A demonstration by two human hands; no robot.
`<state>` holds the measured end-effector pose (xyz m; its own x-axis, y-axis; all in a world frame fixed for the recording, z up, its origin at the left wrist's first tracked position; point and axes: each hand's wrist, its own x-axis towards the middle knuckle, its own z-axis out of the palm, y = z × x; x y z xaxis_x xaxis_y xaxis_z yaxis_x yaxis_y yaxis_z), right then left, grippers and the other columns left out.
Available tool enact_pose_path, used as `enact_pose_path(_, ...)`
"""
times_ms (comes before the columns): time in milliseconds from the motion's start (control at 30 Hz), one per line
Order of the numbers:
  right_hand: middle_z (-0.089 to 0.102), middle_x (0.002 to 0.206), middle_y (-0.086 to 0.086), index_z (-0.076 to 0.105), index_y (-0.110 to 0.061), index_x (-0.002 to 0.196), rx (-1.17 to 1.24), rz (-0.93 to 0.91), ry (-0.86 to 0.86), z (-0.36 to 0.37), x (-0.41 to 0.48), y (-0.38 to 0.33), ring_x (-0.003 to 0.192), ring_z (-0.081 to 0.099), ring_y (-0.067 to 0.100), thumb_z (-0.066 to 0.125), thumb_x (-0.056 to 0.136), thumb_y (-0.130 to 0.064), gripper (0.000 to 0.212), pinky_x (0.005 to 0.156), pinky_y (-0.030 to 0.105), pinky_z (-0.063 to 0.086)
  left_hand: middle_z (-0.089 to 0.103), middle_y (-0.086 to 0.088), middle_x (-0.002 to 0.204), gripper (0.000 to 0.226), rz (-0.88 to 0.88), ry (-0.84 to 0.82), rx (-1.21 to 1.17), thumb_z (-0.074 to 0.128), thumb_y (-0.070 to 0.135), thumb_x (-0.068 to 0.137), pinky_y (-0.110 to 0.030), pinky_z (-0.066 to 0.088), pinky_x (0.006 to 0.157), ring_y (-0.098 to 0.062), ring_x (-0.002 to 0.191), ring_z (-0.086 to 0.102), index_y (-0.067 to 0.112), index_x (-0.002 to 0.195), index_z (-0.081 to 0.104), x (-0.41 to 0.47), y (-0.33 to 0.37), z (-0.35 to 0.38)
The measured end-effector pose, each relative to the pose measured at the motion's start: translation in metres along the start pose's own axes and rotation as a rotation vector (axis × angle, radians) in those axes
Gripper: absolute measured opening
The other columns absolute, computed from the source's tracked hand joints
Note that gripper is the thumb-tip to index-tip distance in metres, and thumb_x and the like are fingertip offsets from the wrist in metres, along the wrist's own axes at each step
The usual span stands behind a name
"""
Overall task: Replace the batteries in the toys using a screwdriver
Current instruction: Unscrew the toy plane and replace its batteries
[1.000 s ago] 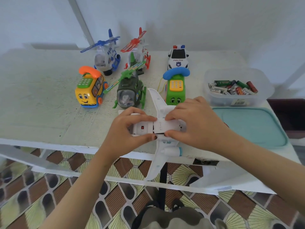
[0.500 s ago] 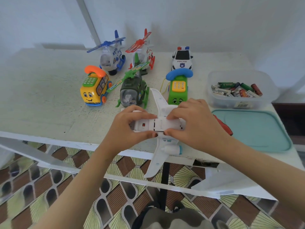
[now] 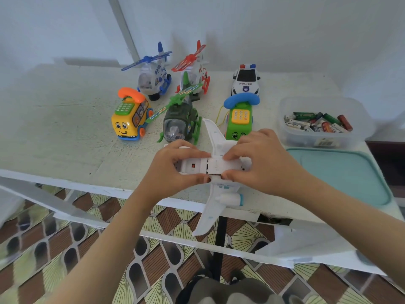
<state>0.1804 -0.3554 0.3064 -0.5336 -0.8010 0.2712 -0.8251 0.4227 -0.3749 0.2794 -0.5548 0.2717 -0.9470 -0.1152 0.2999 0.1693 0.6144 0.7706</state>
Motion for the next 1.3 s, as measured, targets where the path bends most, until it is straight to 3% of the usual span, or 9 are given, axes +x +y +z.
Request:
enact_pose_path(67, 0.060, 0.079, -0.007, 0.074, -0.022, 0.095, 0.011, 0.011, 0.001, 0.000, 0.001, 0.000, 0.079, 0.048, 0.013, 0.058, 0.070, -0.056, 0.045, 0.083, 0.030, 0.021, 0.061, 0.002, 0.097, 0.047, -0.008, -0.002, 0.002, 0.078, 0.050, 0.061, -0.014, 0.046, 0.068, -0.010, 0.089, 0.057, 0.031, 0.103, 0.072, 0.000, 0.001, 0.000)
enact_pose_path(267, 0.053, 0.075, -0.012, 0.074, -0.022, 0.091, -0.004, -0.002, 0.041, 0.006, -0.001, 0.001, 0.078, 0.043, 0.011, 0.059, 0.068, -0.057, 0.045, 0.084, 0.029, 0.019, 0.060, 0.003, 0.101, 0.056, -0.007, -0.001, -0.007, 0.078, 0.050, 0.061, -0.010, 0.044, 0.069, -0.005, 0.091, 0.056, 0.031, 0.113, 0.068, -0.002, 0.001, -0.001)
enact_pose_path(400, 0.058, 0.072, -0.010, 0.073, -0.022, 0.082, -0.023, -0.025, 0.094, 0.010, -0.002, 0.000, 0.073, 0.047, 0.012, 0.056, 0.068, -0.058, 0.042, 0.078, 0.023, 0.015, 0.061, 0.002, 0.104, 0.083, -0.004, -0.003, 0.002, 0.078, 0.050, 0.061, -0.010, 0.044, 0.077, -0.003, 0.093, 0.054, 0.029, 0.136, 0.050, -0.003, 0.003, -0.001)
enact_pose_path(533, 0.064, 0.073, -0.005, 0.074, -0.019, 0.081, -0.059, 0.012, 0.113, 0.013, -0.004, -0.003, 0.076, 0.057, 0.020, 0.065, 0.064, -0.050, 0.036, 0.086, 0.032, 0.022, 0.063, 0.014, 0.107, 0.098, -0.024, -0.014, -0.023, 0.080, 0.048, 0.062, -0.011, 0.048, 0.079, -0.001, 0.098, 0.057, 0.037, 0.146, 0.031, -0.004, 0.003, -0.002)
enact_pose_path(800, 0.064, 0.075, -0.004, 0.075, -0.020, 0.087, -0.080, -0.024, 0.067, 0.006, 0.001, -0.001, 0.078, 0.057, 0.022, 0.065, 0.065, -0.049, 0.037, 0.091, 0.034, 0.020, 0.062, 0.017, 0.101, 0.077, -0.058, -0.003, -0.039, 0.081, 0.049, 0.058, -0.017, 0.051, 0.082, -0.006, 0.094, 0.060, 0.037, 0.129, 0.055, -0.005, 0.004, -0.002)
enact_pose_path(967, 0.063, 0.076, -0.005, 0.075, -0.021, 0.088, -0.082, -0.007, 0.095, 0.010, -0.002, -0.001, 0.082, 0.058, 0.022, 0.062, 0.066, -0.051, 0.040, 0.099, 0.038, 0.019, 0.064, 0.012, 0.098, 0.072, -0.061, 0.001, -0.074, 0.083, 0.047, 0.058, -0.016, 0.052, 0.080, -0.007, 0.093, 0.061, 0.038, 0.125, 0.058, -0.005, 0.004, -0.003)
enact_pose_path(1100, 0.064, 0.074, -0.005, 0.074, -0.021, 0.083, -0.115, -0.030, 0.144, 0.012, -0.004, -0.001, 0.078, 0.061, 0.022, 0.063, 0.065, -0.051, 0.036, 0.097, 0.036, 0.018, 0.065, 0.006, 0.099, 0.070, -0.051, 0.005, -0.073, 0.082, 0.047, 0.058, -0.013, 0.050, 0.079, -0.005, 0.091, 0.061, 0.038, 0.123, 0.058, -0.005, 0.004, -0.003)
enact_pose_path(1300, 0.062, 0.068, -0.004, 0.073, -0.020, 0.077, -0.164, -0.086, 0.205, 0.015, -0.004, -0.002, 0.071, 0.061, 0.023, 0.066, 0.062, -0.048, 0.032, 0.095, 0.038, 0.022, 0.065, 0.010, 0.097, 0.065, -0.041, 0.013, -0.055, 0.081, 0.046, 0.059, -0.011, 0.049, 0.075, -0.004, 0.088, 0.061, 0.041, 0.120, 0.058, -0.004, 0.005, -0.003)
